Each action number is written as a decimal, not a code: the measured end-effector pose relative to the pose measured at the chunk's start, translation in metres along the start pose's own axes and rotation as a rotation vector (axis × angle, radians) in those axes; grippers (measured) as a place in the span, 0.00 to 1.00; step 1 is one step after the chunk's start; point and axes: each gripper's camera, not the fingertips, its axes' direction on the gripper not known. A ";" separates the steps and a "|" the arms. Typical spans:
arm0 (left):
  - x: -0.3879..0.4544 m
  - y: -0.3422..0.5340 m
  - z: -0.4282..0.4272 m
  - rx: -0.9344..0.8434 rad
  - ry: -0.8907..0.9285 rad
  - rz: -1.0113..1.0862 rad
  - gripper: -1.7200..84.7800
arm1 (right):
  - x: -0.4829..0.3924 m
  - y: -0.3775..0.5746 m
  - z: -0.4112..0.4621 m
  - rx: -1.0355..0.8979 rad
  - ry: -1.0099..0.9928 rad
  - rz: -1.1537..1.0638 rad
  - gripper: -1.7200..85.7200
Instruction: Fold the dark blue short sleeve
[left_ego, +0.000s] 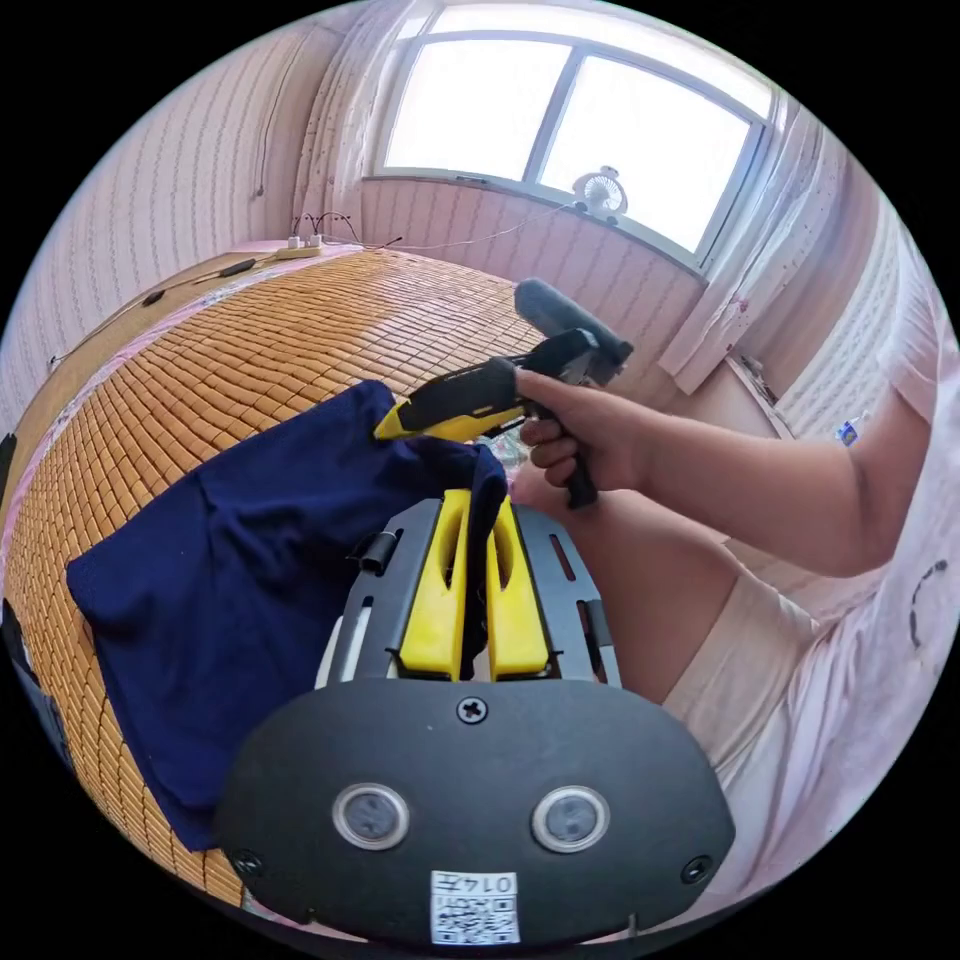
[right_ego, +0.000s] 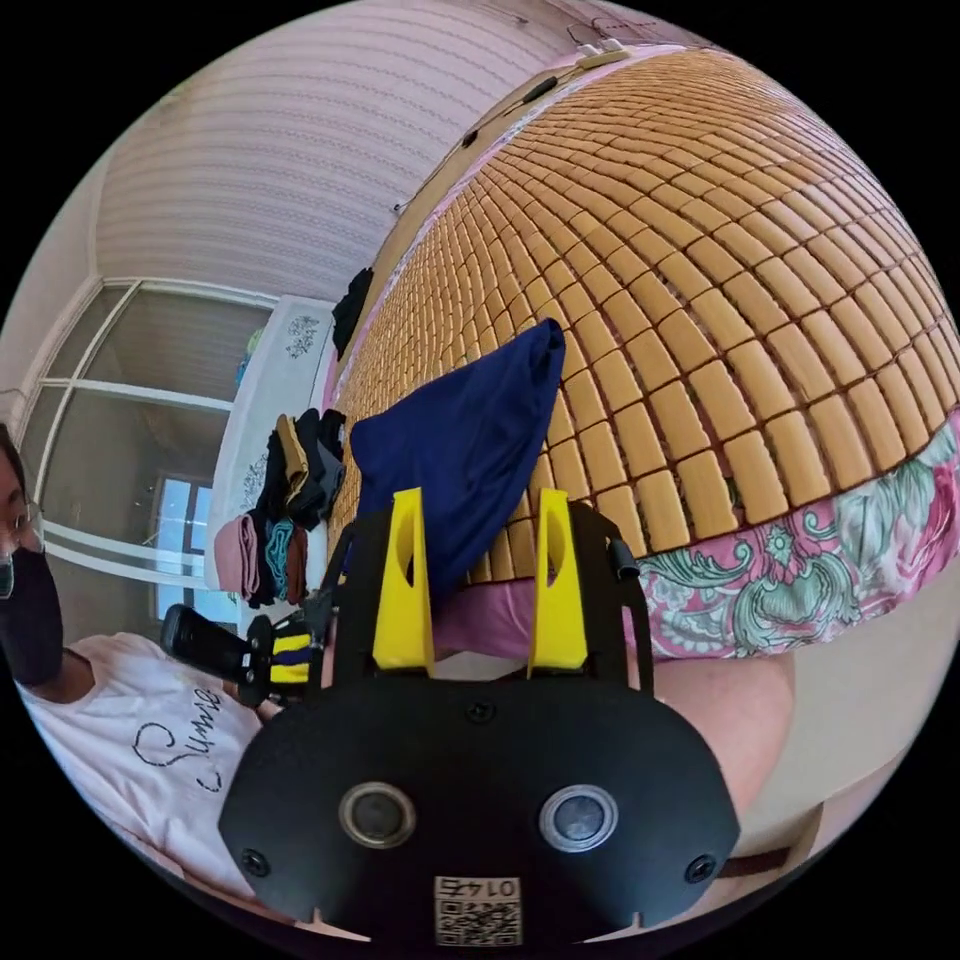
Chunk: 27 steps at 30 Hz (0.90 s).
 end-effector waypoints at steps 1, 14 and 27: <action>-0.001 0.002 -0.005 0.006 0.024 0.001 0.01 | 0.010 -0.001 -0.001 0.028 -0.026 0.031 0.16; -0.025 -0.024 -0.042 0.200 0.225 -0.066 0.01 | 0.017 0.001 -0.111 0.359 -0.076 0.018 0.03; -0.149 0.026 -0.142 0.284 -0.006 -0.487 0.02 | -0.165 -0.076 0.047 -0.004 0.138 -0.295 0.04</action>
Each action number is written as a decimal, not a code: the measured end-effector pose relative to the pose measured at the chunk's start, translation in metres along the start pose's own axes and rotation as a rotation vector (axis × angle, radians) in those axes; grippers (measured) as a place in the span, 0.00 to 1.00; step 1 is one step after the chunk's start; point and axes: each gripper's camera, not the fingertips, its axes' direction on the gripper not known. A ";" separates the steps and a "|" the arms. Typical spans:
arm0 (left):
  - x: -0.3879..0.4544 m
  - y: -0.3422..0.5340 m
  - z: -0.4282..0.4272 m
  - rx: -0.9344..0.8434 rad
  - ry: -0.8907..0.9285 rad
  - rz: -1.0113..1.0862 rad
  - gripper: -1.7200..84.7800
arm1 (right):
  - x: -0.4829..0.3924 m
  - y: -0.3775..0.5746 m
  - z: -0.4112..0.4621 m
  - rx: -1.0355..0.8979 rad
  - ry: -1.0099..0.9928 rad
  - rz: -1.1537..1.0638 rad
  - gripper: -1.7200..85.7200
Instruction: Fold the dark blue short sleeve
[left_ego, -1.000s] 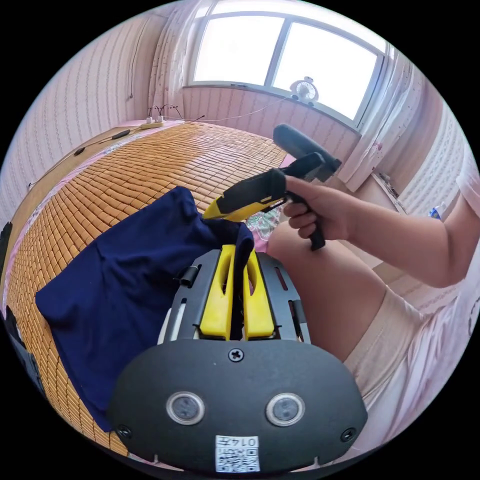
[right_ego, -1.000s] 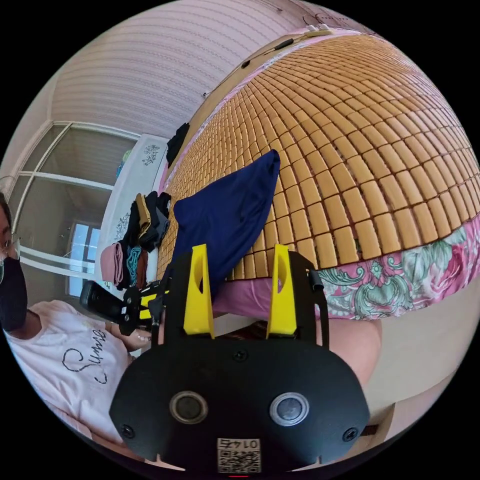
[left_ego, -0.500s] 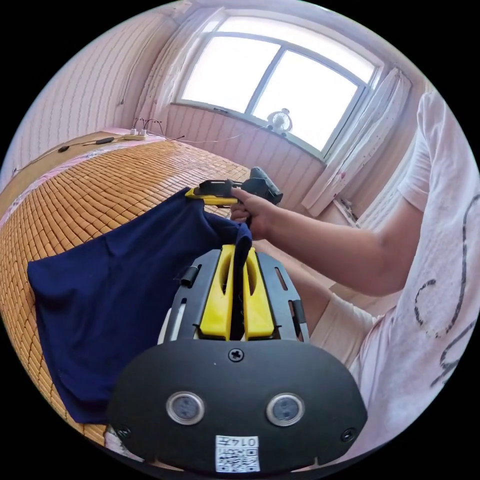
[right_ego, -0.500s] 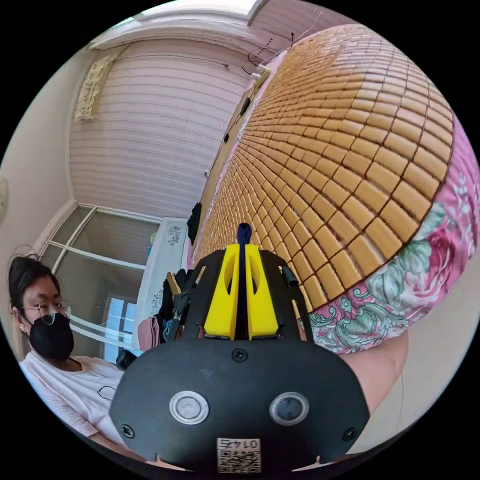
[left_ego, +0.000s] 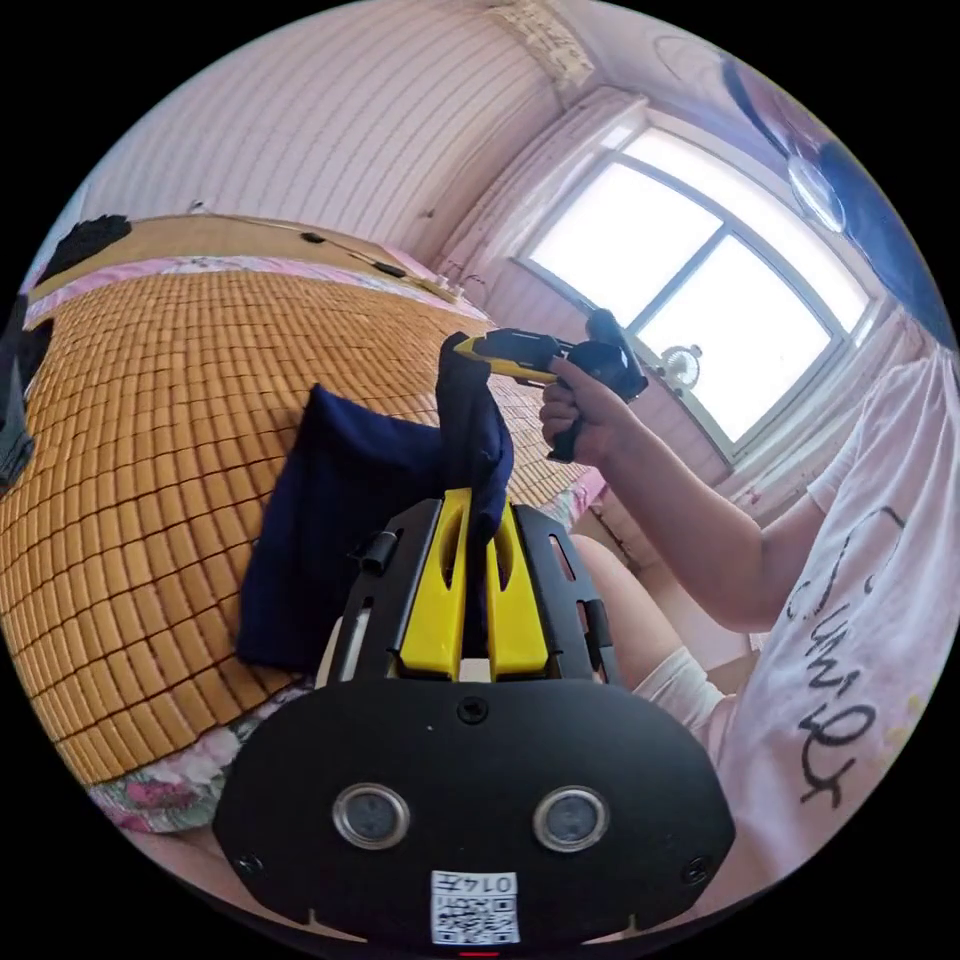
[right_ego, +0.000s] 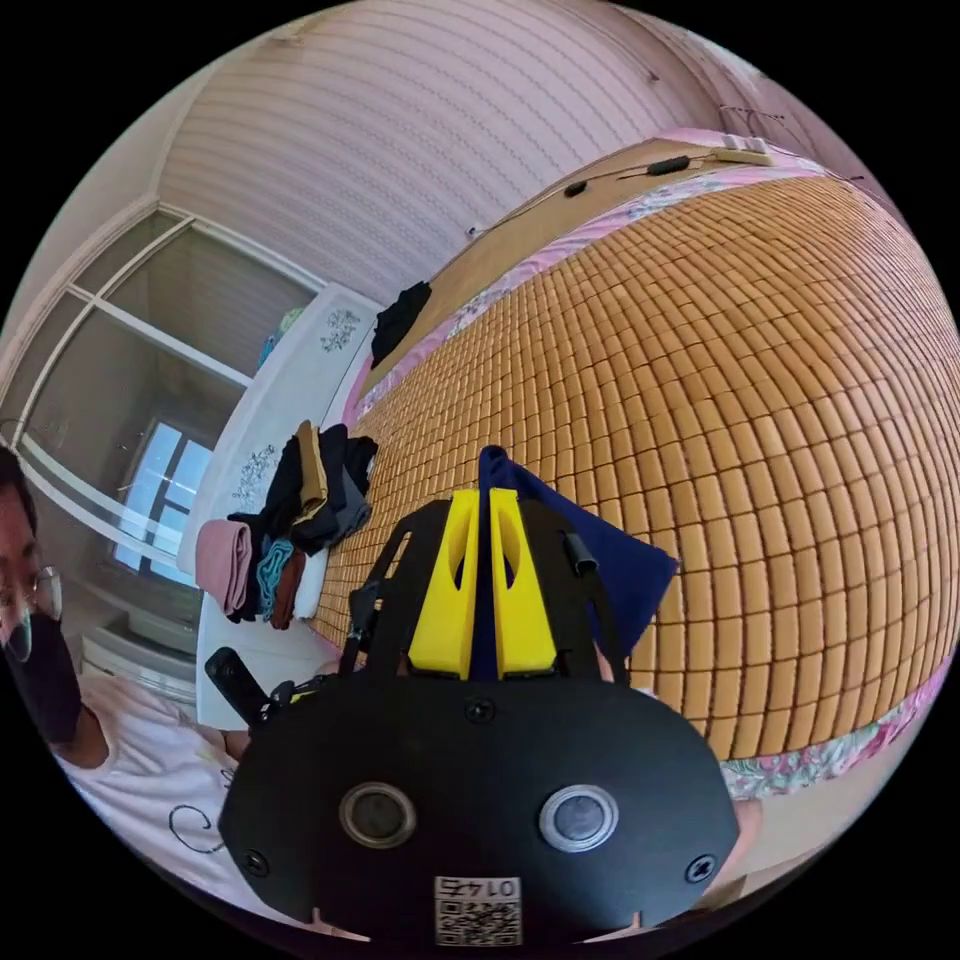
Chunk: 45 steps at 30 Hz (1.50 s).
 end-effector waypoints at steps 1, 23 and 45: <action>-0.013 -0.001 -0.006 -0.013 -0.049 -0.031 0.02 | -0.014 -0.009 0.026 -0.041 0.039 -0.003 0.04; -0.039 -0.017 -0.030 -0.226 -0.339 -0.170 0.12 | -0.144 -0.038 0.140 -0.453 0.374 -0.596 0.12; 0.152 -0.017 -0.255 0.043 -0.362 0.130 0.02 | -0.345 0.040 -0.072 0.008 0.068 -0.593 0.04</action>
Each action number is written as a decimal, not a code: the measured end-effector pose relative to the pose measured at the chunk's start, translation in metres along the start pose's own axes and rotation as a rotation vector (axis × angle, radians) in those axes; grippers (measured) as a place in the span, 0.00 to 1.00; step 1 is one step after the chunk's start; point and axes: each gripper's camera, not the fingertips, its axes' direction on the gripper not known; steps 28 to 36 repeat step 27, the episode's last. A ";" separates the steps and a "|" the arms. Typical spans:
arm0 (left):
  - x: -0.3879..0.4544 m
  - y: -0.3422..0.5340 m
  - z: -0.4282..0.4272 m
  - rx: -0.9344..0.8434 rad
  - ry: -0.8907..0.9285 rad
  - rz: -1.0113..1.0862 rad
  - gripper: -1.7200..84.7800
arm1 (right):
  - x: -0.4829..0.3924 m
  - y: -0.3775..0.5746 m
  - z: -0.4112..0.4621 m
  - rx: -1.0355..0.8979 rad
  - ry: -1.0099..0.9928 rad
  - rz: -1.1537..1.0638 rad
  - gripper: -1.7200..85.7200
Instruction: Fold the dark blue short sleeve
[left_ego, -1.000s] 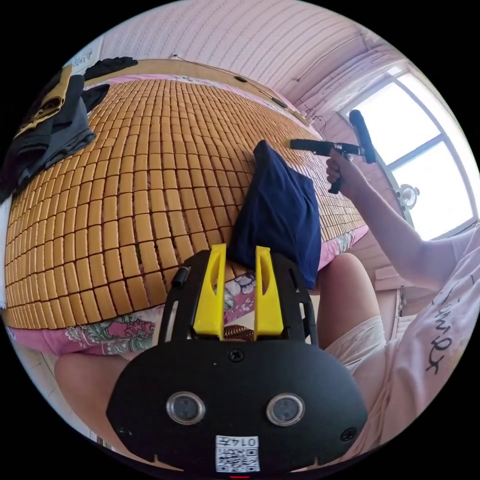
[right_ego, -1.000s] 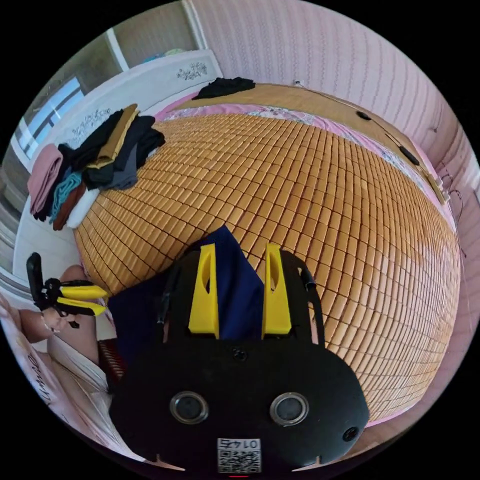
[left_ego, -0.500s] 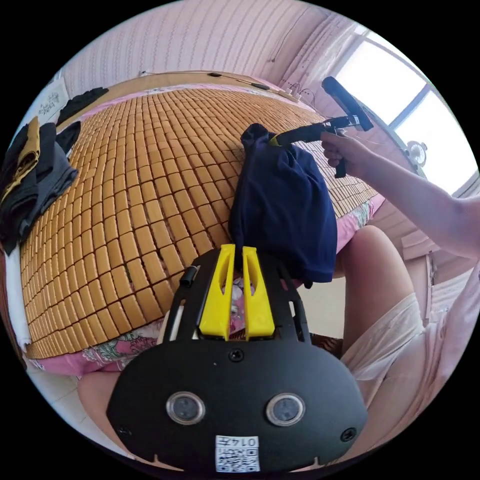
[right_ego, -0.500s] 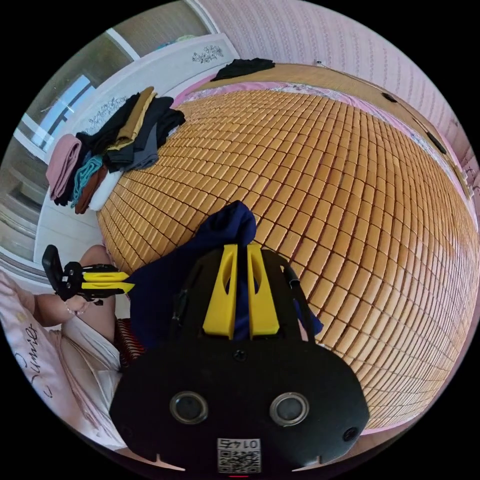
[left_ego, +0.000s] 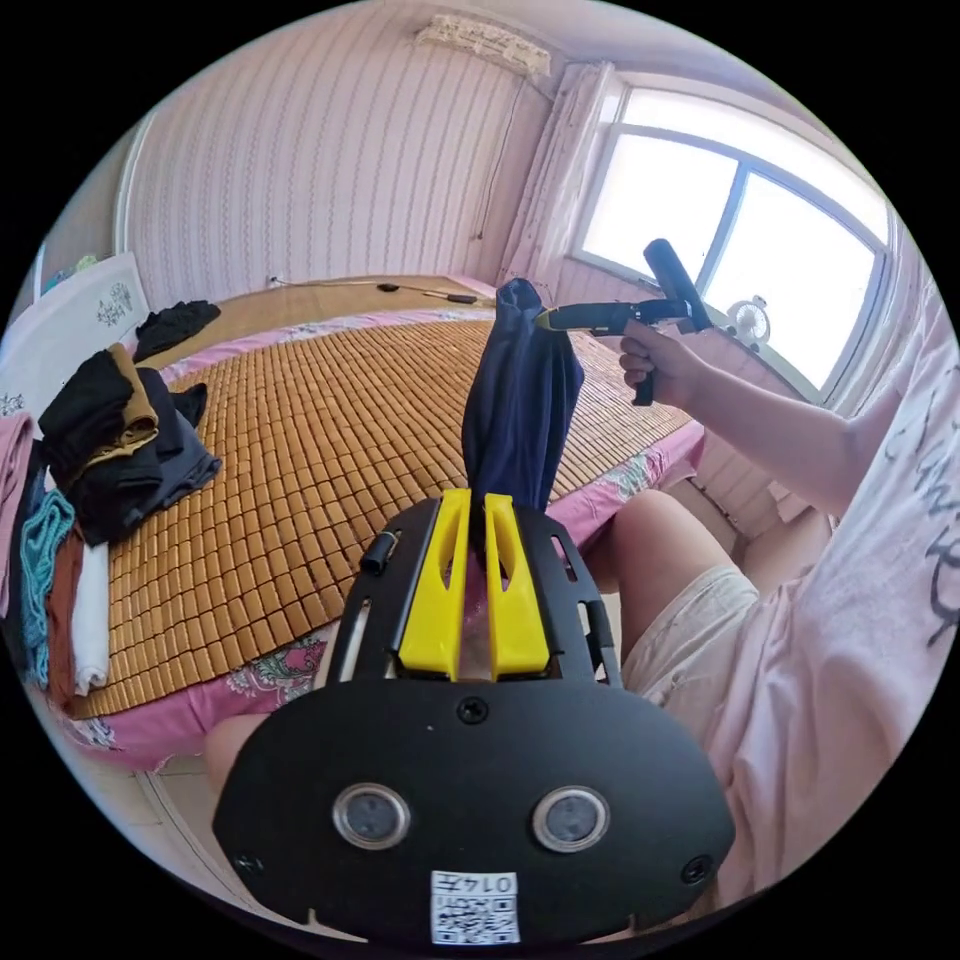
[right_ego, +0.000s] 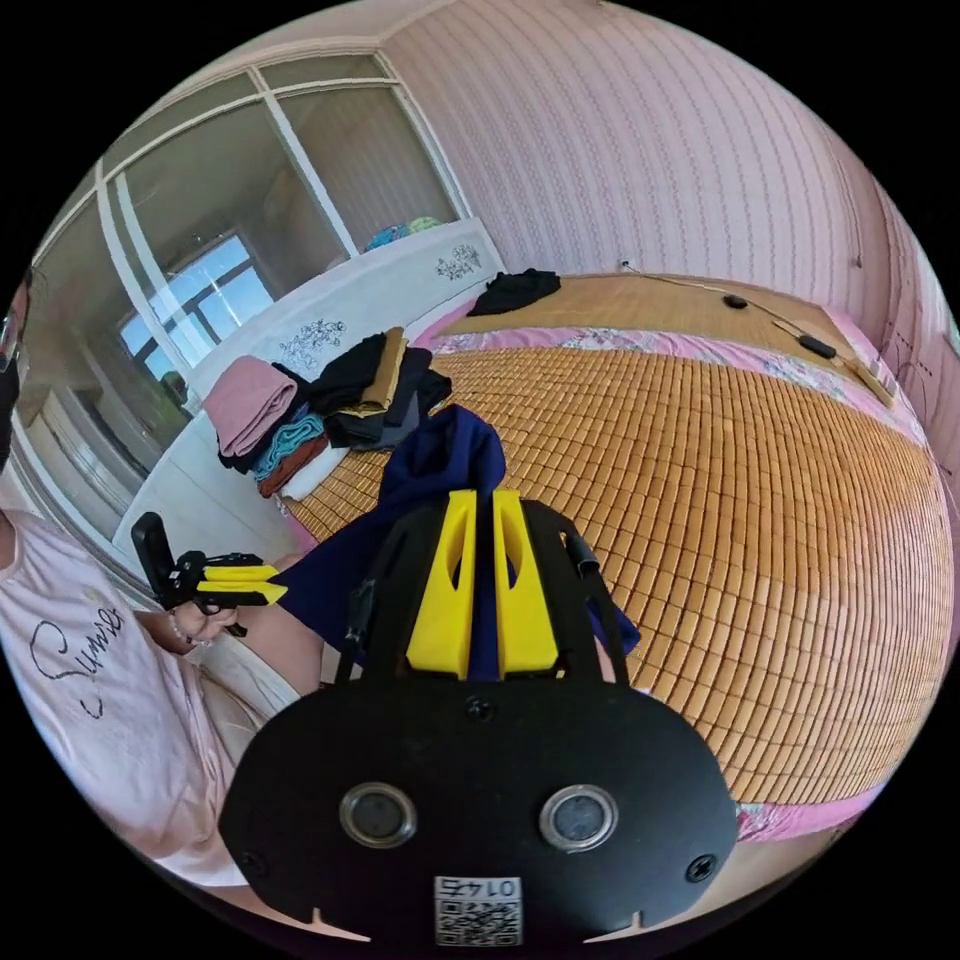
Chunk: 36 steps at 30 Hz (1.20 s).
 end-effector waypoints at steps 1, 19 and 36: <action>-0.006 -0.001 -0.018 0.032 -0.019 -0.020 0.02 | -0.021 -0.024 0.003 0.000 -0.006 -0.058 0.04; -0.212 -0.009 -0.252 0.382 -0.421 -0.533 0.12 | -0.418 -0.388 0.299 -0.408 0.132 -0.646 0.16; -0.163 0.077 -0.266 0.390 -0.471 -0.527 0.10 | -0.408 -0.147 0.295 -0.536 0.053 -0.722 0.13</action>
